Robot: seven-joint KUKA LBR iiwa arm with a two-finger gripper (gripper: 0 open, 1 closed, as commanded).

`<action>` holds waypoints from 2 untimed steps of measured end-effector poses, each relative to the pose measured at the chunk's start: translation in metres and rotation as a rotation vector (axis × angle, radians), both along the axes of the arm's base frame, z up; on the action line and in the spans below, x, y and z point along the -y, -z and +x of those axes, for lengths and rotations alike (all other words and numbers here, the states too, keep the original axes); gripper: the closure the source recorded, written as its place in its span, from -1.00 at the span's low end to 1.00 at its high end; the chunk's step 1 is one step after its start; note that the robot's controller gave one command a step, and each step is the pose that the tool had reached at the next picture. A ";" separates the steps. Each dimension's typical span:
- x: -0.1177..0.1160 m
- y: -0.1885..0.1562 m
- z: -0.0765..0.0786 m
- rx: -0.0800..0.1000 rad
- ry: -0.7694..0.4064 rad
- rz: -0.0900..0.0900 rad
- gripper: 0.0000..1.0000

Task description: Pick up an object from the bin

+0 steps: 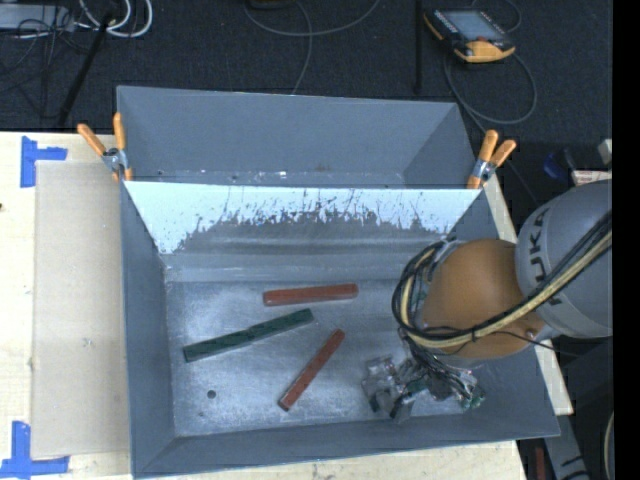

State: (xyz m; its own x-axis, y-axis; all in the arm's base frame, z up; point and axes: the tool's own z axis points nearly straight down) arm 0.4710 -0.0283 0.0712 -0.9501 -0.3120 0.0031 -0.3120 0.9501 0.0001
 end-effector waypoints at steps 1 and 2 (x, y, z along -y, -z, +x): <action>-0.020 -0.148 0.006 0.009 -0.261 0.001 1.00; -0.019 -0.145 0.005 0.003 -0.257 0.002 -1.00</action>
Offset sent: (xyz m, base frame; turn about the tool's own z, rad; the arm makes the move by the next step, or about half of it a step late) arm 0.0046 0.0185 0.1459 -0.2611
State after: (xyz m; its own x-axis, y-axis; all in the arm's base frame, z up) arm 0.4761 -0.0094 0.2166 -0.8396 -0.5432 -0.0002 -0.5432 0.8396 0.0012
